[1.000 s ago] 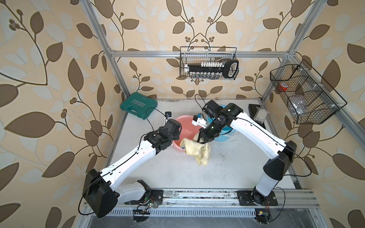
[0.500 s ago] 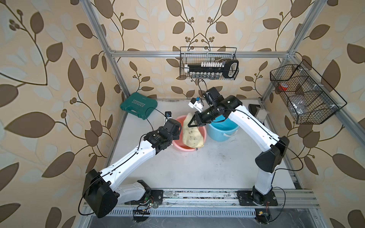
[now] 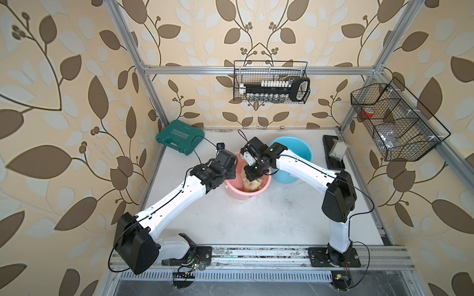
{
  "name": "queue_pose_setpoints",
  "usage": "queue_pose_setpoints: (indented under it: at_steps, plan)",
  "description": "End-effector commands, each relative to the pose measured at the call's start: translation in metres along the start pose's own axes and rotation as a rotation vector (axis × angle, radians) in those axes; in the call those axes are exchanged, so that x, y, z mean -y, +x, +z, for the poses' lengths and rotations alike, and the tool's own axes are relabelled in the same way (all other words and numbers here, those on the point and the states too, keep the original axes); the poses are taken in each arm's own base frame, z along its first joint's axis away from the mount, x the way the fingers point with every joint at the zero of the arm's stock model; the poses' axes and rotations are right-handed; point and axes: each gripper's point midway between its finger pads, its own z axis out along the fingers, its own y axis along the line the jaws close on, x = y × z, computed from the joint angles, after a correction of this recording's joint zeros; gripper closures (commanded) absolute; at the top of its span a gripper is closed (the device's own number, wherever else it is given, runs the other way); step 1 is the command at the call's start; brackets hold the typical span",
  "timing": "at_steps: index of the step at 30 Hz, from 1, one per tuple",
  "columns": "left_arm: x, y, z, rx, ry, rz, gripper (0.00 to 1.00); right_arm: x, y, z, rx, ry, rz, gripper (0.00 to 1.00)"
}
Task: Wipe the inside of the bucket with a cloth
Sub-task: Wipe the dirt from the inside of the bucket.
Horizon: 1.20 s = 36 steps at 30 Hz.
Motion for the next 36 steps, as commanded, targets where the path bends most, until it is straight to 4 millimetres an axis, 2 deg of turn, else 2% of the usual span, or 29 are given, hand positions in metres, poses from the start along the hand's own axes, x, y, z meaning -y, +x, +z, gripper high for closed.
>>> queue_pose_setpoints:
  at_steps: [1,6,8,15,18,20,29,36]
  plan:
    - [0.018,-0.017,-0.007,0.03,0.075,-0.059,1.0,0.019,0.001,0.002,0.017,0.124,-0.06,1.0]
    - [0.018,-0.015,-0.008,0.018,0.075,-0.076,1.0,0.038,0.007,0.011,-0.055,0.214,-0.069,1.0]
    - [0.015,-0.015,-0.007,0.01,0.059,-0.077,1.0,0.037,0.011,0.011,-0.054,0.21,-0.08,1.0]
    - [0.013,-0.008,-0.001,-0.022,0.048,-0.071,1.0,0.024,0.01,-0.009,0.031,0.134,-0.135,1.0]
    - [0.014,-0.008,-0.001,-0.024,0.056,-0.073,1.0,0.026,0.01,-0.008,0.012,0.144,-0.149,1.0]
    - [0.017,-0.009,-0.001,-0.026,0.07,-0.075,1.0,0.031,0.011,-0.002,-0.025,0.168,-0.145,1.0]
    - [0.015,0.003,0.002,-0.05,0.084,-0.081,1.0,0.061,0.007,0.048,-0.178,0.32,-0.104,1.0]
    - [0.012,0.016,0.006,-0.08,0.086,-0.08,1.0,0.076,0.014,0.082,-0.271,0.401,-0.045,1.0]
